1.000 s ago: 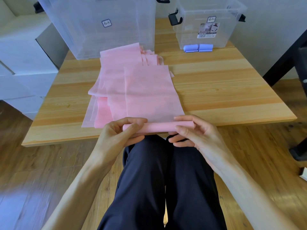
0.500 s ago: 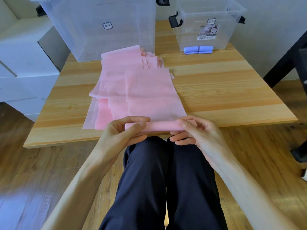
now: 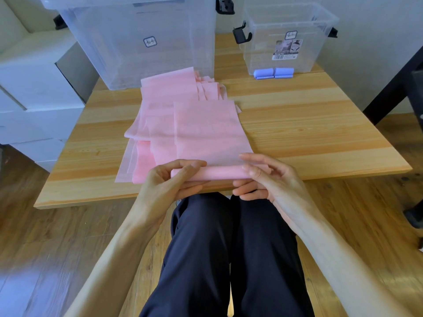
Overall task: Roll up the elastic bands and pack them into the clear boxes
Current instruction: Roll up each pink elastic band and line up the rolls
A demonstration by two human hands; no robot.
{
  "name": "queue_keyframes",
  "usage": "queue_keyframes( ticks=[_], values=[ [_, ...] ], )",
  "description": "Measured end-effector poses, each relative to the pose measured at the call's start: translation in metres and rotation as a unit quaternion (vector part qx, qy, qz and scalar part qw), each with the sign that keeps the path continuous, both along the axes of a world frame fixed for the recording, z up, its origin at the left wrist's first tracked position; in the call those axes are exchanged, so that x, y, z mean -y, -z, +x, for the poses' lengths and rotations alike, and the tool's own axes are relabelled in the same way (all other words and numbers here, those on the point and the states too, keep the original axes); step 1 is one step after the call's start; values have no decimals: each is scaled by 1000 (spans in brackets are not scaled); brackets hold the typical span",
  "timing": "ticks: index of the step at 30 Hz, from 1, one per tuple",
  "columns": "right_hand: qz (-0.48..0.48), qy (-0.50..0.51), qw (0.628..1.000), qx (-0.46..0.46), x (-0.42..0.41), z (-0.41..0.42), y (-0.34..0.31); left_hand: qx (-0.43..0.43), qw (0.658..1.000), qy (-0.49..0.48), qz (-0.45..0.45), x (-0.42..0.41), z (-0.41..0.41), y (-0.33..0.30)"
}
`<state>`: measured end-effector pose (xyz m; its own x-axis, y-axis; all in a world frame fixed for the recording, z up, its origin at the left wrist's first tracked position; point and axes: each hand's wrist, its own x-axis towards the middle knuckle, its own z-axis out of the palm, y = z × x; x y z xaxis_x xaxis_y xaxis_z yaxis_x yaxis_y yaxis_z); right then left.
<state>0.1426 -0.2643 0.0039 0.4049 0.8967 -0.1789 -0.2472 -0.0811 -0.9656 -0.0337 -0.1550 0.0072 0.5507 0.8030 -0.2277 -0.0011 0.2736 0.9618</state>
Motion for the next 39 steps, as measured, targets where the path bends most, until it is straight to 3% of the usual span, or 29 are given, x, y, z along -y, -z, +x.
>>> queue_keyframes(
  ticks=[34,39],
  values=[
    [9,26,1000,13,-19,1,3,13,998,52,-26,-13,-4,-8],
    [11,-18,1000,19,-19,3,2,18,999,26,-22,-15,-3,-5]
  ],
)
